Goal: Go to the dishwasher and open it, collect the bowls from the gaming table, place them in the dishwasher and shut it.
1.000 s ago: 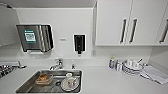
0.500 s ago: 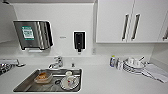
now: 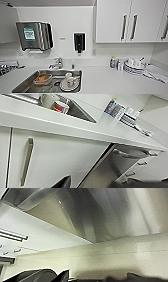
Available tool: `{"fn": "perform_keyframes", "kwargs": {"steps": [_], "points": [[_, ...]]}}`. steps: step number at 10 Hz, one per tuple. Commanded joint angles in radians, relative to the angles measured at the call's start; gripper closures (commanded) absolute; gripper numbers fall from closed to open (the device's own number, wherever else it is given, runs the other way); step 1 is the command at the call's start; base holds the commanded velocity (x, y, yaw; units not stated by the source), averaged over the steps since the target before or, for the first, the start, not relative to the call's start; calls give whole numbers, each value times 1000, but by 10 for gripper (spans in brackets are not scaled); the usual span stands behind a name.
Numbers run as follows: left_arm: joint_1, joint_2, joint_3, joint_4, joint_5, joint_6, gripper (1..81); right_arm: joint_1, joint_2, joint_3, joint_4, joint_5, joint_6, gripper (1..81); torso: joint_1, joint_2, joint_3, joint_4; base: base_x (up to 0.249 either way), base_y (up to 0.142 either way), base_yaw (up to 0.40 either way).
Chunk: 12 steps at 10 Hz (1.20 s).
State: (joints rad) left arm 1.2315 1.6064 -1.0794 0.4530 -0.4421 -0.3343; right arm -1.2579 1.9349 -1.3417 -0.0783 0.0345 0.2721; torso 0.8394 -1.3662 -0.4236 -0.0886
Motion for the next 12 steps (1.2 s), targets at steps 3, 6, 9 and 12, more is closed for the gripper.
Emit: {"fn": "perform_keyframes", "kwargs": {"steps": [3, 6, 9, 12], "points": [[-149, -103, 199, 104, 163, -43, 10, 113, -77, 27, 11, -31, 47, 10, 35, -56, -49, 0, 0, 0, 0], [-149, -103, 194, 102, 154, -43, 10, 166, -132, 69, 8, -34, 111, 10, 50, -88, -71, 0, 0, 0, 0], [-155, -98, 197, 122, 149, -42, 10, 237, -195, 108, 6, -93, 186, 10, 50, -87, -71, 0, 0, 0, 0], [-157, -92, 199, 145, 141, -42, 10, 315, -235, 156, 11, -183, 228, 10, 50, -87, -72, 0, 0, 0, 0]]}}
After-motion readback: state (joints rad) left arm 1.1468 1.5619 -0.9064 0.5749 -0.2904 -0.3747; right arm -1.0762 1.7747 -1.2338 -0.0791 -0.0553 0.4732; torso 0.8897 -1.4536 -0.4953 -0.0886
